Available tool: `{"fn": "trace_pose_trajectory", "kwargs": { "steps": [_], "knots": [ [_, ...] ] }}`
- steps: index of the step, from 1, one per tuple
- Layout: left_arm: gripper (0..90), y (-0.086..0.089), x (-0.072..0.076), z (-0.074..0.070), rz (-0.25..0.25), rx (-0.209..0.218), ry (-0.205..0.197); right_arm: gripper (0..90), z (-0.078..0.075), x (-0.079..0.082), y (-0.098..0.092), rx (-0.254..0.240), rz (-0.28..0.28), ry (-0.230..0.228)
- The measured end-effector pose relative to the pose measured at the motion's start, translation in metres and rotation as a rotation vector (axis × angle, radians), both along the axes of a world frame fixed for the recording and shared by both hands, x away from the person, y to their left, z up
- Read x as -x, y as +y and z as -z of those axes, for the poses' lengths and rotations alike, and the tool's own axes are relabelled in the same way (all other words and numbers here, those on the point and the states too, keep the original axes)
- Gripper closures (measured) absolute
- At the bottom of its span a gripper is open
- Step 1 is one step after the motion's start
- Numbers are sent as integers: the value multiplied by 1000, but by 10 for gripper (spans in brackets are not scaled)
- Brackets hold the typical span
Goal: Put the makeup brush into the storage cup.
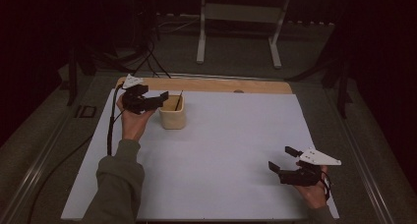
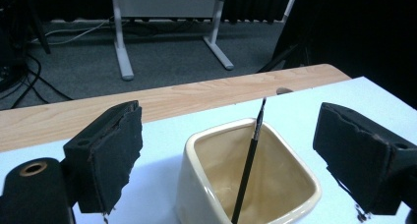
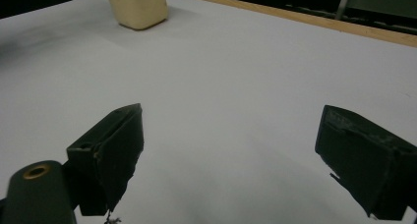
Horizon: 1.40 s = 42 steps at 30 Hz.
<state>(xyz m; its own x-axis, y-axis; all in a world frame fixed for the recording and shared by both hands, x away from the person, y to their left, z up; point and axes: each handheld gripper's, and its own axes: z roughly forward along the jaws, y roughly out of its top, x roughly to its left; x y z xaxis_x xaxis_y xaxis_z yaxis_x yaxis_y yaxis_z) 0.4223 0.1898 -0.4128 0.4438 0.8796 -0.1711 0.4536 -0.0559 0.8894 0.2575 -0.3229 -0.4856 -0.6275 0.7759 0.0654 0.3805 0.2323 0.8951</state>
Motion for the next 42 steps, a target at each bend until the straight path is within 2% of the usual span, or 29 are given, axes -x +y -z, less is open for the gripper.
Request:
{"fn": "trace_pose_trajectory", "kwargs": {
  "steps": [11,20,24,30,42],
  "knots": [
    [110,-1,9,-6,23,-46,-16,109,0,0,0,0,-1,1],
    [94,0,14,-9,55,-79,-4,109,0,0,1,0,-3,1],
    [93,0,17,-9,60,-82,-7,109,0,0,1,-1,-3,1],
    [88,1,22,-6,64,-111,-5,109,0,0,1,1,-3,0],
    [78,7,31,-4,72,-123,-2,108,0,0,1,0,-2,0]
  ]
}}
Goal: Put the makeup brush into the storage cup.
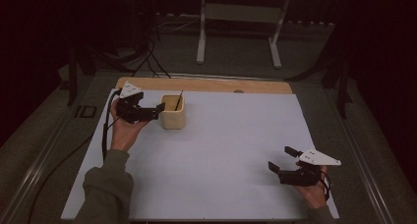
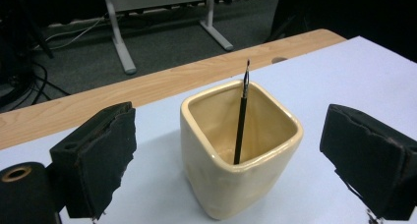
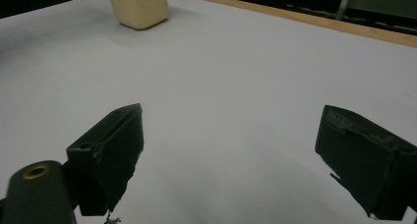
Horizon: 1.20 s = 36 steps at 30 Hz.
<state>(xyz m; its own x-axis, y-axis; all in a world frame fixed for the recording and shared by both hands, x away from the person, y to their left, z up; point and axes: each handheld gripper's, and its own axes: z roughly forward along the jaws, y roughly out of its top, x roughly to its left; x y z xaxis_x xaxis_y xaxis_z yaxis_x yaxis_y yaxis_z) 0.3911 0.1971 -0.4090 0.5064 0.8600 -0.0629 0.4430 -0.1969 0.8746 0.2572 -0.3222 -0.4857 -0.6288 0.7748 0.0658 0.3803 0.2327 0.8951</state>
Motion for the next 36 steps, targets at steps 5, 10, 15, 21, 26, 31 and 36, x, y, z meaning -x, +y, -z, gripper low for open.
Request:
{"fn": "trace_pose_trajectory", "kwargs": {
  "steps": [5,10,15,21,26,31,36],
  "knots": [
    [70,-1,5,2,14,7,1,109,0,0,0,1,-1,0],
    [62,-2,8,4,19,14,1,109,0,-1,0,3,-1,0],
    [58,-4,13,3,27,5,-9,108,0,-1,0,1,0,0],
    [52,-4,21,4,30,6,-21,108,0,-1,0,1,-1,-2],
    [49,2,28,7,23,15,-24,108,0,0,0,1,-1,-1],
    [47,8,36,7,12,23,-34,108,0,0,1,0,-3,-2],
    [40,11,44,9,20,14,-27,108,0,0,1,0,-3,-4]
  ]
}}
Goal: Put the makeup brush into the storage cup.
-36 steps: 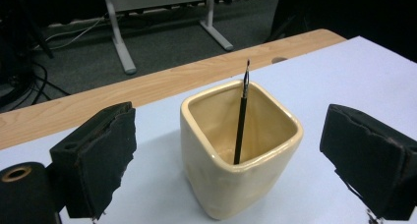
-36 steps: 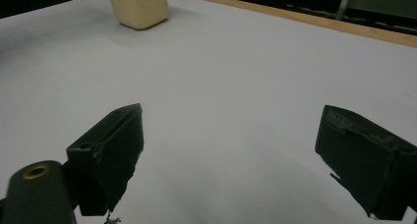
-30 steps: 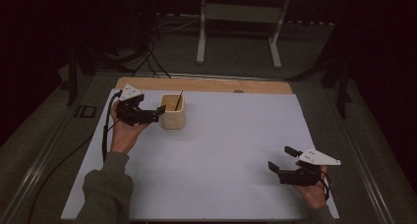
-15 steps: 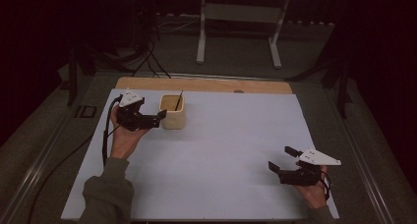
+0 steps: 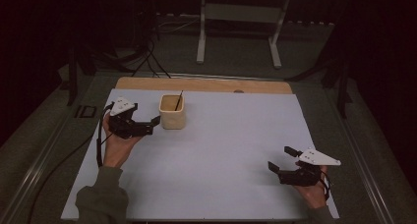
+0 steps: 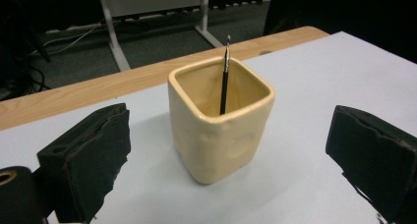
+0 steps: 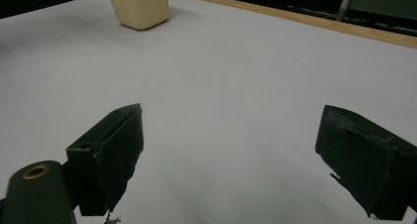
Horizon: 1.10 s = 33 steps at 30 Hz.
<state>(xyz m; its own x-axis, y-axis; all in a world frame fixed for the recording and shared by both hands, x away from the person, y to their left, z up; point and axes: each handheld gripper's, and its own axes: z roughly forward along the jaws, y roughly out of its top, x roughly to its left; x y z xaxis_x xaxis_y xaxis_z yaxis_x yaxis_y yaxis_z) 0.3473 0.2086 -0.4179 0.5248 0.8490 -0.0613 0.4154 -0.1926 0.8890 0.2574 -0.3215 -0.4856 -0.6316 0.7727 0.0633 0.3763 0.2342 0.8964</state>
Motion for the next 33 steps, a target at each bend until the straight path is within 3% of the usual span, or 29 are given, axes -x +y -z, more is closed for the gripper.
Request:
{"fn": "trace_pose_trajectory", "kwargs": {
  "steps": [7,20,33],
  "knots": [
    [37,5,13,5,3,-11,-2,108,0,0,0,0,0,-2],
    [35,25,36,20,-34,17,8,106,0,0,0,-1,-1,-3],
    [29,28,58,35,-42,28,8,105,0,0,0,-2,-3,-3]
  ]
}}
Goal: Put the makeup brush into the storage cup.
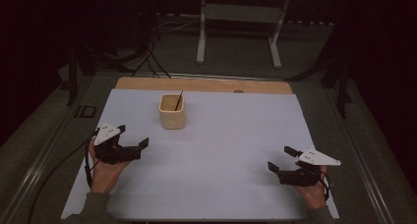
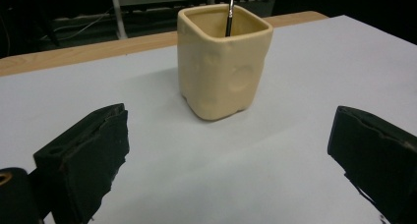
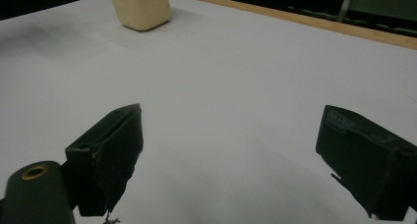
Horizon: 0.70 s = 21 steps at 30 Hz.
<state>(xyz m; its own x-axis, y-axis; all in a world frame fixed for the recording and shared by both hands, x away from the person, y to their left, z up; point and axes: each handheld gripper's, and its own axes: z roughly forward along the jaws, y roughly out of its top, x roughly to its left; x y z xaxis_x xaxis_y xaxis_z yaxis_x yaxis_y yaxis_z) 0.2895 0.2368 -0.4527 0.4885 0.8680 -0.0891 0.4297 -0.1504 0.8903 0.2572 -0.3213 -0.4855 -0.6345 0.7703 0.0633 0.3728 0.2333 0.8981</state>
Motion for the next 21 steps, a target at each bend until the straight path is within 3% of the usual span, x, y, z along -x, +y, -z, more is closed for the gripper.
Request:
{"fn": "trace_pose_trajectory", "kwargs": {
  "steps": [12,21],
  "knots": [
    [30,7,19,13,-22,4,-26,104,0,1,-1,-5,2,-8],
    [29,5,33,15,6,7,-51,104,-2,2,-2,-17,0,-28]
  ]
}}
